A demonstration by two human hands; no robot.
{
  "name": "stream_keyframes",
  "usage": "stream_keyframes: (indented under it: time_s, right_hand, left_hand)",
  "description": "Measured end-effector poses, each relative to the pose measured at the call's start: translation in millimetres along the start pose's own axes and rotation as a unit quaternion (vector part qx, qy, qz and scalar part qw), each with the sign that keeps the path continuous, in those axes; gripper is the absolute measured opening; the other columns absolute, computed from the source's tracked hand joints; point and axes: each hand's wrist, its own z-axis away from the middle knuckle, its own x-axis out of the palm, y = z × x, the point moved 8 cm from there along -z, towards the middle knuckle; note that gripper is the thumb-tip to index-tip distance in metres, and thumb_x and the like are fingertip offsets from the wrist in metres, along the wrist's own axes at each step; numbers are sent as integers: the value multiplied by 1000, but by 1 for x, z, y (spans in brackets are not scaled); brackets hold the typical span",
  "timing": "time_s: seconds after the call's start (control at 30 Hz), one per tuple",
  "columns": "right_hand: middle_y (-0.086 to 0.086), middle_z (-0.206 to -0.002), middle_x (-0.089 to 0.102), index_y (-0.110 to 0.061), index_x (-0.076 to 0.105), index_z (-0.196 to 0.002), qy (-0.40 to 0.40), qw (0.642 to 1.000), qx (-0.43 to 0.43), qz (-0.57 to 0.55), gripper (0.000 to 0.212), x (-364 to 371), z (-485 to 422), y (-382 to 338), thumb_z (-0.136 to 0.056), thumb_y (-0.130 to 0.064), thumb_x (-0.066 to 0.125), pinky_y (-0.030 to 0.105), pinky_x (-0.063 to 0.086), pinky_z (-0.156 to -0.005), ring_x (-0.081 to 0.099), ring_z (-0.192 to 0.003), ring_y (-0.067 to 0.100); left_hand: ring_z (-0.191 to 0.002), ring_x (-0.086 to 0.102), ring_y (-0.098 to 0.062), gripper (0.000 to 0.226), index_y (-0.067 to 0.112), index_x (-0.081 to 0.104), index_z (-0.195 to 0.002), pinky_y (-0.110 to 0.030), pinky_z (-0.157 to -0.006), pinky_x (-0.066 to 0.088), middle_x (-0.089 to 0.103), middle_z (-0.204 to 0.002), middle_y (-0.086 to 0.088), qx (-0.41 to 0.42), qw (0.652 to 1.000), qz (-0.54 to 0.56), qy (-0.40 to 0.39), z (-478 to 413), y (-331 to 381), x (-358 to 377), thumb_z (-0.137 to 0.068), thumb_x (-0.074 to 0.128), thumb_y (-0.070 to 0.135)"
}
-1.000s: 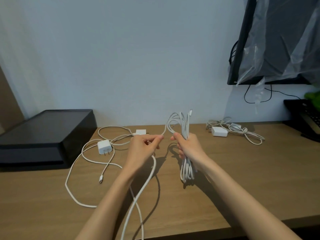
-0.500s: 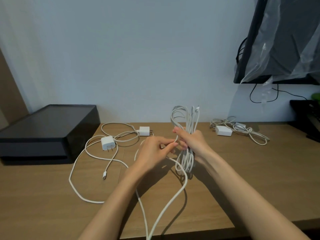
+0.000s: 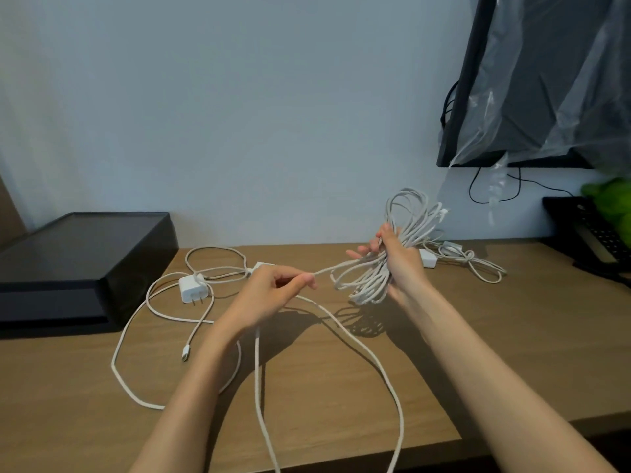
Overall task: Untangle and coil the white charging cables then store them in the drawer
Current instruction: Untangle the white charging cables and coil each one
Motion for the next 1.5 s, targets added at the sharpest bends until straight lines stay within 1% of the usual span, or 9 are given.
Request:
stream_keyframes:
  time_s: [0.2,0.33,0.5,0.6,0.7,0.8,1.03,1.27,1.5]
  right_hand:
    - [-6,-44,32,-8,49,-85,-4,1000,-14,4,23,4,2,-10,-100,-25,46,17,34,-37,30,-34,4]
    - [-7,-43,31,-8,47,-84,-41,998,37,-30,22,3,-1,-11,-100,-24,45,14,24,-31,26,-29,2]
    - [-6,-44,34,-8,48,-83,-162,971,168,44,17,6,16,9,-90,-23,54,12,25,-28,28,-28,0]
    - [-5,-48,39,-5,52,-86,-230,915,154,293,19,3,30,17,-93,-22,55,14,29,-32,31,-32,4]
    - [-7,-48,46,-11,50,-79,-237,804,49,543,23,2,33,16,-99,-22,50,18,35,-37,36,-36,8]
    - [-6,-52,55,-16,51,-79,-198,744,-26,637,22,-1,26,8,-99,-22,49,16,39,-41,46,-40,8]
    - [-1,-56,54,-6,54,-82,-162,848,-1,505,24,-2,21,-7,-100,-20,48,17,36,-41,41,-35,4]
    - [13,-71,64,2,59,-85,-171,913,105,355,23,15,33,13,-96,-18,54,34,61,-68,68,-72,25]
    - [22,-88,72,6,56,-97,-124,907,246,318,21,4,35,49,-98,-14,50,33,60,-65,72,-73,27]
  left_hand:
    - [-51,39,-5,19,22,76,-84,-15,-49,29,55,-54,10,11,998,-56,14,0,-3,-7,-90,60,32]
    - [-64,49,1,19,35,71,-85,-27,-73,34,59,-69,18,65,979,-190,43,-4,-14,-17,-88,53,40]
    - [-79,48,2,26,43,57,-84,-28,-98,10,60,-76,13,35,944,-317,89,0,-15,-27,-99,41,28]
    - [-73,50,9,33,39,60,-83,-31,-99,19,61,-73,18,9,965,-257,51,-2,-21,-22,-100,41,18]
    - [-69,55,-2,19,27,72,-87,-22,-73,40,68,-78,6,-4,996,-94,-8,-2,-19,-14,-93,56,19]
    - [-73,59,-14,12,21,74,-92,-15,-67,44,69,-83,-10,-2,1000,-6,-11,3,-7,-18,-81,70,22]
    - [-91,65,-20,20,21,76,-93,-35,-82,51,74,-89,6,-10,998,59,-1,5,-9,-21,-79,67,31]
    - [-68,57,0,26,16,75,-99,-13,-64,40,67,-74,21,66,997,-2,-42,2,6,8,-78,66,28]
    - [-67,48,-7,30,39,68,-107,-14,-68,35,50,-73,24,154,973,-168,19,-4,4,8,-79,67,28]
